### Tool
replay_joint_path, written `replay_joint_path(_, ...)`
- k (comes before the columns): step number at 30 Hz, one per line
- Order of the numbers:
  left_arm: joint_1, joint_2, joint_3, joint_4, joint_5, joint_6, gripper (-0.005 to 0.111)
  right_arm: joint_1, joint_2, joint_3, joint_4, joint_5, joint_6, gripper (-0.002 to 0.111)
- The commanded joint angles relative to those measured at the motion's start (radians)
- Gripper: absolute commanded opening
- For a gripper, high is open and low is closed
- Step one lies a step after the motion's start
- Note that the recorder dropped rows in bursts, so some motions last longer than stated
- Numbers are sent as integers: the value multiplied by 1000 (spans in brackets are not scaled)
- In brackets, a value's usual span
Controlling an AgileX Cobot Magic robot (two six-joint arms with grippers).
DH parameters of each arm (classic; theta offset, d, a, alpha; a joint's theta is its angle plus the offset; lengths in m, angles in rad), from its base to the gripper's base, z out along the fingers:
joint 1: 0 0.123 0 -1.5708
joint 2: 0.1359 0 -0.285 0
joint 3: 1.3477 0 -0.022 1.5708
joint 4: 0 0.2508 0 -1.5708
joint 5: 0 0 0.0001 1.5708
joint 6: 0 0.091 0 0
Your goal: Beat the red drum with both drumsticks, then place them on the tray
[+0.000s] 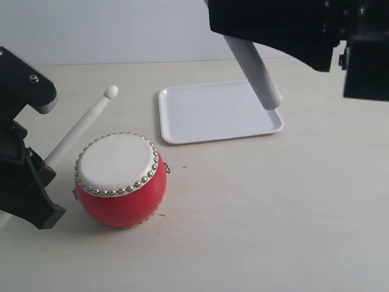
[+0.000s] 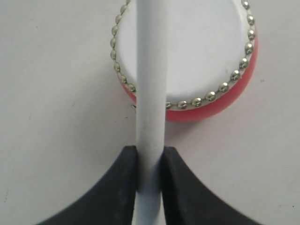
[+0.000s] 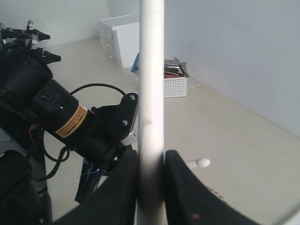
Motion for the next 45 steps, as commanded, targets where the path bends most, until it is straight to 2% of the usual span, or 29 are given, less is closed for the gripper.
replay_joint_path(1, 2, -25, -7, -3, -57, -14, 0, -3, -40, -8, 3, -30, 4, 0)
replay_joint_path(11, 2, -239, -7, -3, -193, -37, 0, -3, -54, -8, 3, -27, 4, 0)
replay_joint_path(15, 2, -277, -7, -1, -252, -37, 0, -3, -52, -8, 3, -25, 4, 0)
replay_joint_path(18, 2, -282, -5, 57, -285, -37, 0, -3, -50, -8, 3, -14, 4, 0)
replay_joint_path(21, 2, -269, -5, 117, -233, -43, 0, -3, -50, 2, 3, -10, 4, 0)
replay_joint_path(25, 2, -239, -5, 117, -138, -45, 0, -3, -50, 25, 3, 0, 5, 0)
replay_joint_path(45, 2, -227, -5, 117, -163, -42, 0, -3, -50, 25, 3, 25, 5, 0)
